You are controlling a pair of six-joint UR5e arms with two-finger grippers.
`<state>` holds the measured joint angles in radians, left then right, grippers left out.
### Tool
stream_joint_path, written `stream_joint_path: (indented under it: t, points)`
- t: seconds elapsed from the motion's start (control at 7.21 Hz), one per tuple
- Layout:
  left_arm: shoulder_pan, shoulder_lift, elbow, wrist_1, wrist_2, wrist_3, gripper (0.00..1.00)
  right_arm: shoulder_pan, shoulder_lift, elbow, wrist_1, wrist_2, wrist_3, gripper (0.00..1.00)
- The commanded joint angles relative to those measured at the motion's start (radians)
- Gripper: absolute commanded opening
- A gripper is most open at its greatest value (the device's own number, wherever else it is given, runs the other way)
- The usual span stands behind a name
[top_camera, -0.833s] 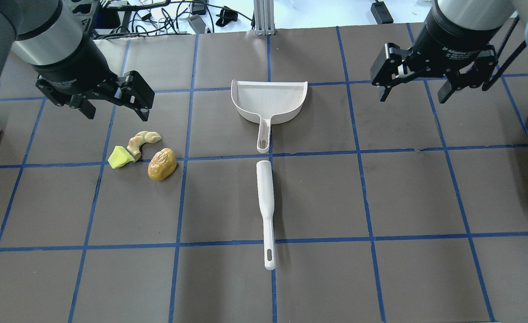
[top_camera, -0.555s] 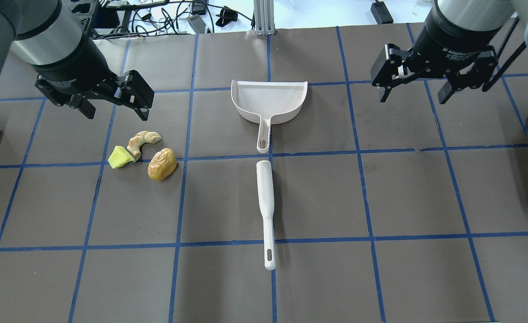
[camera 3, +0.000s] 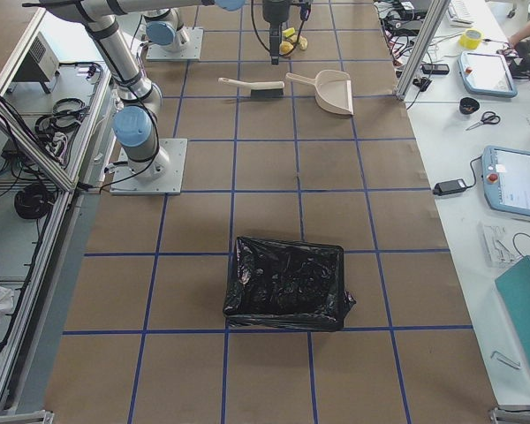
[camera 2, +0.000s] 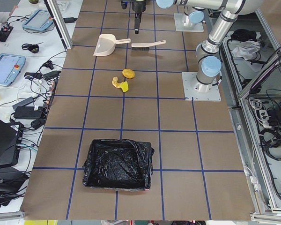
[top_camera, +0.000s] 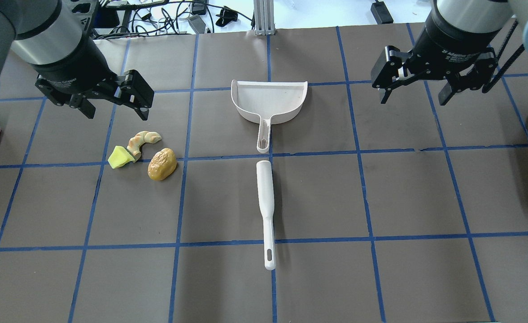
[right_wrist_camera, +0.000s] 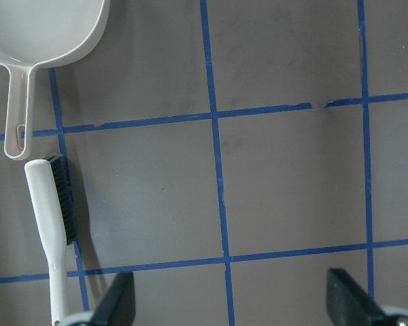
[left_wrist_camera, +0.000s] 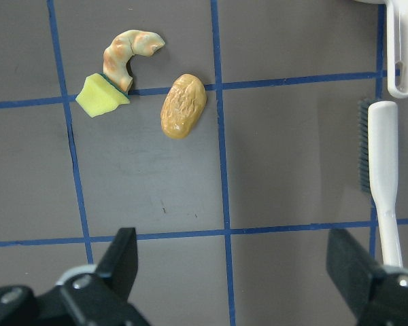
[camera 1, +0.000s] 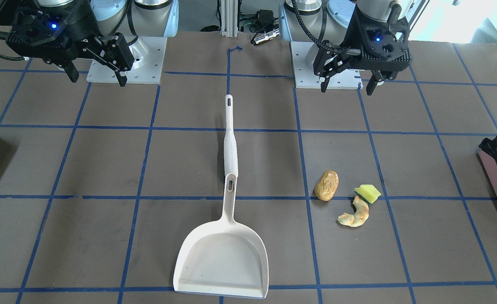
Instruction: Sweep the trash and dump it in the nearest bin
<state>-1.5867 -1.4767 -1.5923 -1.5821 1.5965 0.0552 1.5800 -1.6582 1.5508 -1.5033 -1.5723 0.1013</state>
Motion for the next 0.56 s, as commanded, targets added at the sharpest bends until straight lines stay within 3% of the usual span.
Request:
stream_joint_path:
  t: [0.0,0.42]
  points:
    - [0.001,-0.002,-0.001,0.001,0.000,0.000,1.00,0.000,0.000,0.000,0.000,0.000,0.000,1.00]
    - [0.001,-0.002,-0.006,0.005,0.000,0.000,1.00,0.000,-0.002,0.000,0.002,-0.002,0.000,1.00]
